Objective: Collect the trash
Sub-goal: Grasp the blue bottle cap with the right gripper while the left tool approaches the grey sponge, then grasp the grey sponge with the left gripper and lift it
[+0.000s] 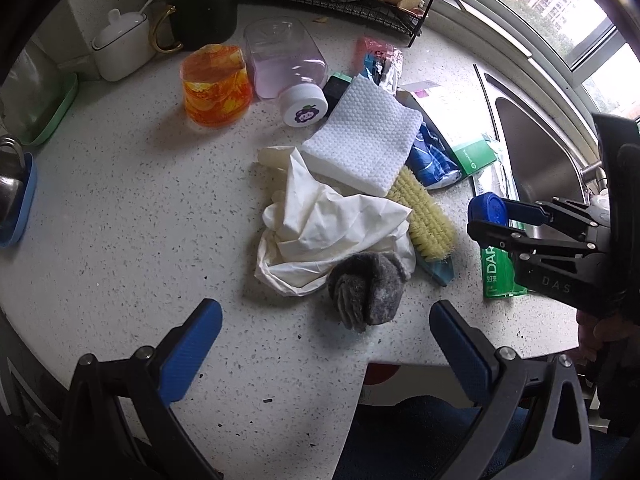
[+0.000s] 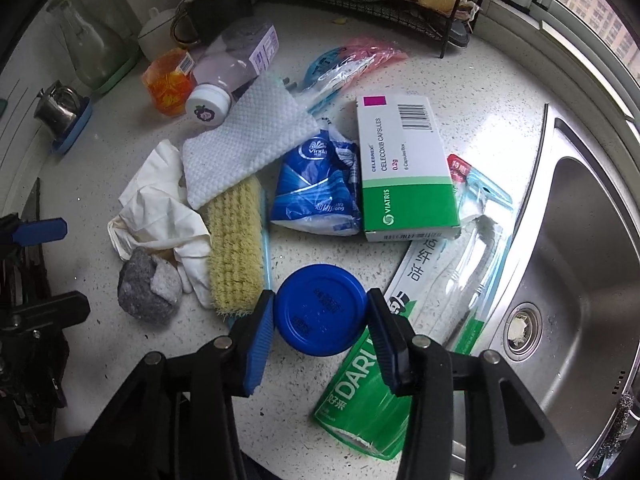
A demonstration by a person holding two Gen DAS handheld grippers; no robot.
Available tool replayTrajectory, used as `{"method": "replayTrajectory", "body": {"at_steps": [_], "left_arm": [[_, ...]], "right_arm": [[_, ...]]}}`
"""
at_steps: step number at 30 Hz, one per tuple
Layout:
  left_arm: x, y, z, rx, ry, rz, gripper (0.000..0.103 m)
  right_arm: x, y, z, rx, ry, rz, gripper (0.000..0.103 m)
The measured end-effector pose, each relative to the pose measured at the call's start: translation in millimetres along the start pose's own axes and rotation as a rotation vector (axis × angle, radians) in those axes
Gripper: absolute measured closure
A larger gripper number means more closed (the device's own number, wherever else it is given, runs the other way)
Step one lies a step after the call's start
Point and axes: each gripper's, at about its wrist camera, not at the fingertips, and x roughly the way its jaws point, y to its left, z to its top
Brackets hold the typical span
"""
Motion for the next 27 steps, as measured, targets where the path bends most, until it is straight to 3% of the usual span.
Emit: {"method": "replayTrajectory", "body": {"at_steps": [6,10,15,22,25,27], "left_arm": [[19.7,-24.8,0.2,0.009,0.052,0.027,0.003],[38.6,-31.6,3.6,-0.023,0.074,0.105,0.005],[51.4,-32.0,7.2,-0.063,0.089,0.076,0.009],[65.7,-26.5,6.4,-0.11,0.097,0.076,0.04],[61.9,-23.3,2.8,-0.095,0.085,0.066,0.067],[60.0,-22.3,0.5,-0.101,0.079,0.047,0.072]], "right_arm": [[-27.7,-20.6,-11.7,0.084,-0.039,0.01,0.06],[-35.2,-31.8,-24.6,0.126,-0.042,0.01,0.06],[-30.0,-35.3,-34.8,0.168,-0.027,0.012,0.06],[-33.8,-35.9,-45.7,0.179,-0.025,0.003,0.06],[-34.6,-36.8,-48.5,0.185,-0.026,-0.001,0.06],[-35.1,-36.5,-49.9,0.188,-0.027,-0.003,0.06]]}}
